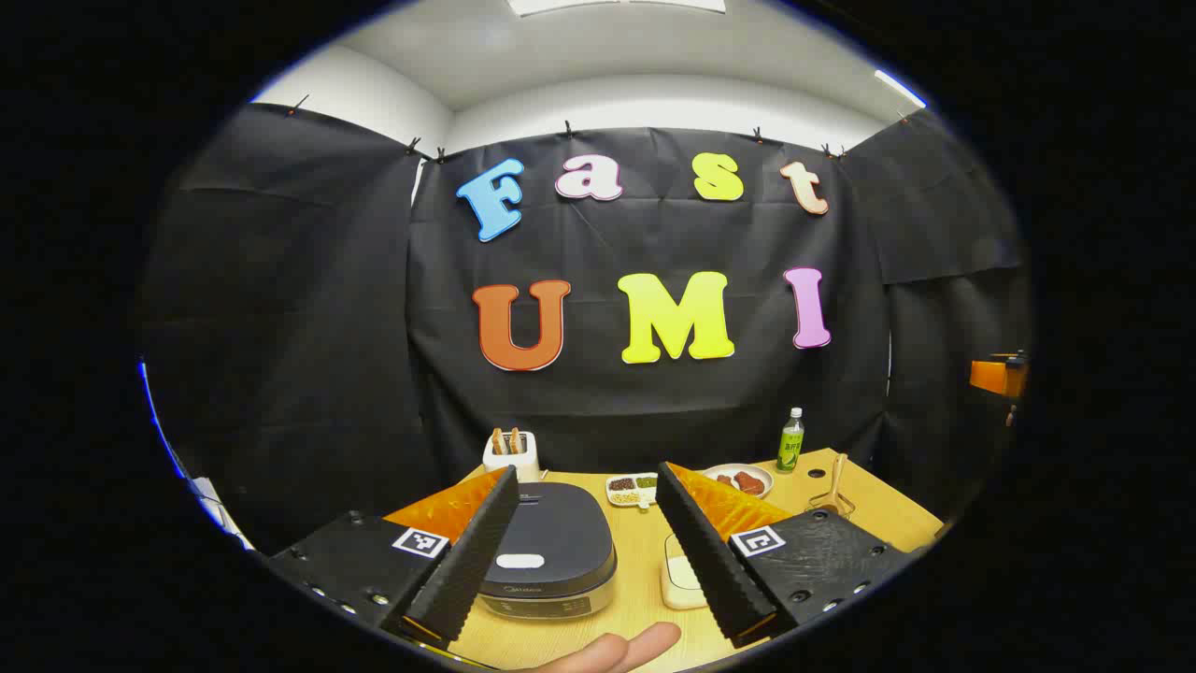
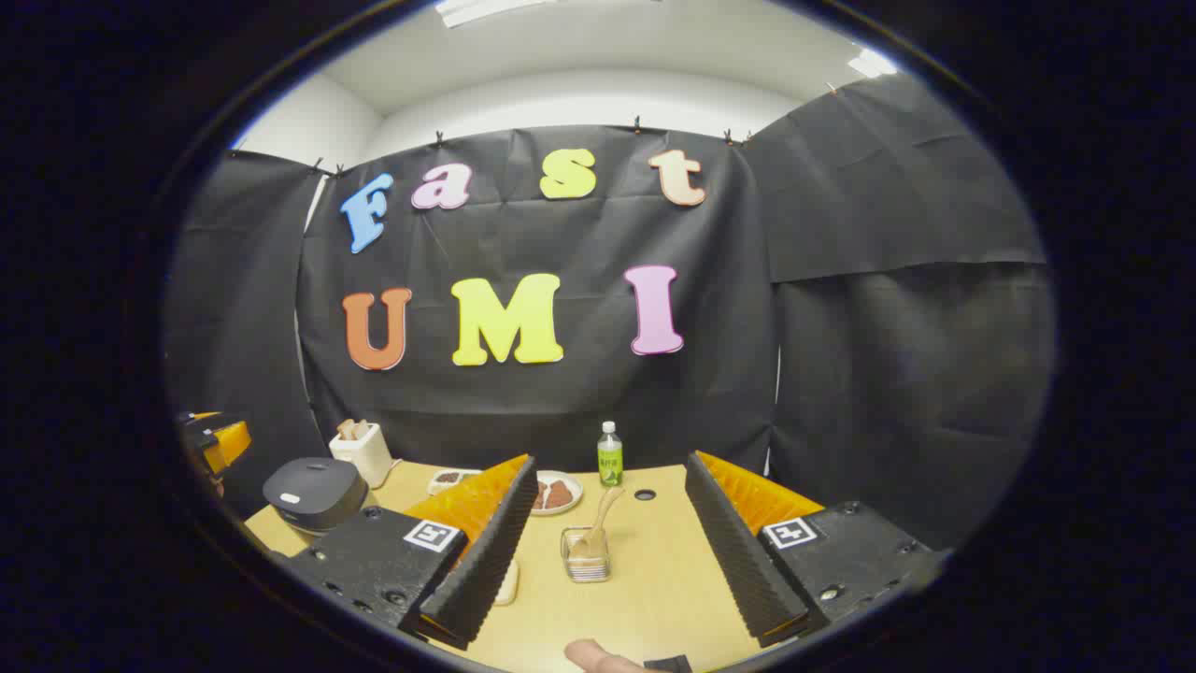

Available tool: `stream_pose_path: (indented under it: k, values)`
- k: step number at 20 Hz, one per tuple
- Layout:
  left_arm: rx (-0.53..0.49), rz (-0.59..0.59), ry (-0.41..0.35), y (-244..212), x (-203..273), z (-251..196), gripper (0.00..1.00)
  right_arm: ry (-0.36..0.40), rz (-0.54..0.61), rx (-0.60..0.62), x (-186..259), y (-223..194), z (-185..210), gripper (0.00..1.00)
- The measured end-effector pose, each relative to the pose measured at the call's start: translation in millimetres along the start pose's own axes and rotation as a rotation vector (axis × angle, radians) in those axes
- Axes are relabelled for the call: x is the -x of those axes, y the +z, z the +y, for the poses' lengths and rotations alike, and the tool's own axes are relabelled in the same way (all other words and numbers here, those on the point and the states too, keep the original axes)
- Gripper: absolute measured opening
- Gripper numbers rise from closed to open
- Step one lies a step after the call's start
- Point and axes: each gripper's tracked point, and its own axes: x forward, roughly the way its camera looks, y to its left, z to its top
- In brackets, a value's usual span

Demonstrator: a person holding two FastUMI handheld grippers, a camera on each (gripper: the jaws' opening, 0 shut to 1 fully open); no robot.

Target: Close the left gripper, press the button to open the rice cooker; take a wooden spoon from the chopstick holder with the right hand, scoop a spoonful of rice and pour it into the rice cooker, then put the wooden spoon back into the chopstick holder.

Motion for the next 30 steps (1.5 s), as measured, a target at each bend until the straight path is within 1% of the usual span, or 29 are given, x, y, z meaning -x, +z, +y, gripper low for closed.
stream_pose_path:
  k: [1, 2, 3, 5, 7, 8, 9, 10, 11, 12, 17, 18, 19, 21, 23, 24, 25, 26, 27, 28, 29, 30]
  values:
    - [0.005, 0.002, -0.001, 0.6, 0.5, 0.4, 0.94, -0.002, 0.001, -0.002, 3.1, 0.0, -2.1, 1.00]
    - [0.011, 0.003, 0.006, 0.5, 1.6, 2.2, 0.94, -0.003, -0.002, -0.004, 6.1, 0.5, -3.3, 0.93]
    - [0.019, 0.013, 0.006, 0.1, 1.4, 3.0, 0.94, -0.002, -0.005, -0.004, 8.4, 2.5, -4.3, 1.00]
    - [0.028, 0.025, 0.003, -3.6, 1.0, 1.4, 0.95, 0.000, -0.008, 0.001, 13.4, 5.0, -6.2, 1.00]
    - [0.019, 0.035, 0.023, -5.2, 1.8, 8.5, 0.95, 0.001, -0.009, 0.004, 14.2, 7.0, -7.5, 0.93]
    - [0.018, 0.043, 0.026, -7.5, 3.0, 10.2, 0.95, -0.001, -0.007, 0.006, 13.8, 6.2, -8.2, 1.00]
    - [0.025, 0.048, 0.023, -9.1, 3.5, 8.9, 0.95, -0.004, -0.006, 0.008, 13.1, 6.2, -9.8, 1.00]
    - [0.034, 0.054, 0.018, -9.4, 4.1, 7.9, 0.95, -0.006, -0.007, 0.009, 12.6, 6.7, -10.8, 0.93]
    - [0.041, 0.065, 0.016, -11.9, 3.9, 8.1, 0.95, -0.006, -0.004, 0.007, 11.8, 6.4, -11.2, 1.00]
    - [0.042, 0.074, 0.018, -14.4, 3.7, 9.4, 0.95, -0.004, 0.000, 0.002, 11.1, 3.6, -11.6, 1.00]
    - [0.028, 0.021, 0.024, -7.8, -1.4, 10.4, 0.93, 0.000, 0.019, -0.023, 4.2, -4.4, -13.7, 1.00]
    - [0.007, -0.001, 0.027, -7.1, -5.0, 10.6, 0.93, 0.000, 0.022, -0.023, 2.4, -6.7, -14.7, 1.00]
    - [-0.010, -0.024, 0.031, -5.7, -6.0, 12.9, 1.00, 0.001, 0.023, -0.021, 1.9, -9.6, -14.3, 1.00]
    - [-0.015, -0.012, 0.021, -14.3, -9.9, 9.7, 0.70, 0.002, 0.024, -0.014, 0.2, -13.4, -13.3, 1.00]
    - [-0.004, 0.016, 0.003, -22.5, -13.9, 7.2, 0.70, 0.000, 0.034, -0.002, -3.0, -22.1, -12.7, 1.00]
    - [0.004, 0.012, -0.001, -21.9, -15.9, 8.3, 0.75, 0.003, 0.039, 0.002, -3.6, -26.2, -11.5, 1.00]
    - [0.028, 0.014, -0.010, -22.6, -18.7, 7.2, 0.51, 0.005, 0.044, 0.004, -4.9, -28.4, -9.9, 1.00]
    - [0.045, 0.024, 0.007, -24.3, -20.3, 12.2, 0.43, 0.007, 0.048, 0.008, -6.1, -32.2, -8.6, 1.00]
    - [0.048, 0.042, 0.026, -31.3, -24.0, 18.8, 0.48, 0.010, 0.052, 0.013, -7.1, -34.0, -7.3, 1.00]
    - [0.043, 0.068, 0.036, -38.8, -24.9, 23.5, 0.41, 0.013, 0.055, 0.018, -9.1, -37.2, -6.4, 1.00]
    - [0.046, 0.094, 0.026, -46.8, -25.5, 21.2, 0.41, 0.013, 0.057, 0.022, -10.0, -39.3, -6.1, 1.00]
    - [0.051, 0.085, 0.020, -44.5, -18.6, 22.7, 0.41, 0.015, 0.062, 0.025, -10.9, -43.6, -6.1, 1.00]
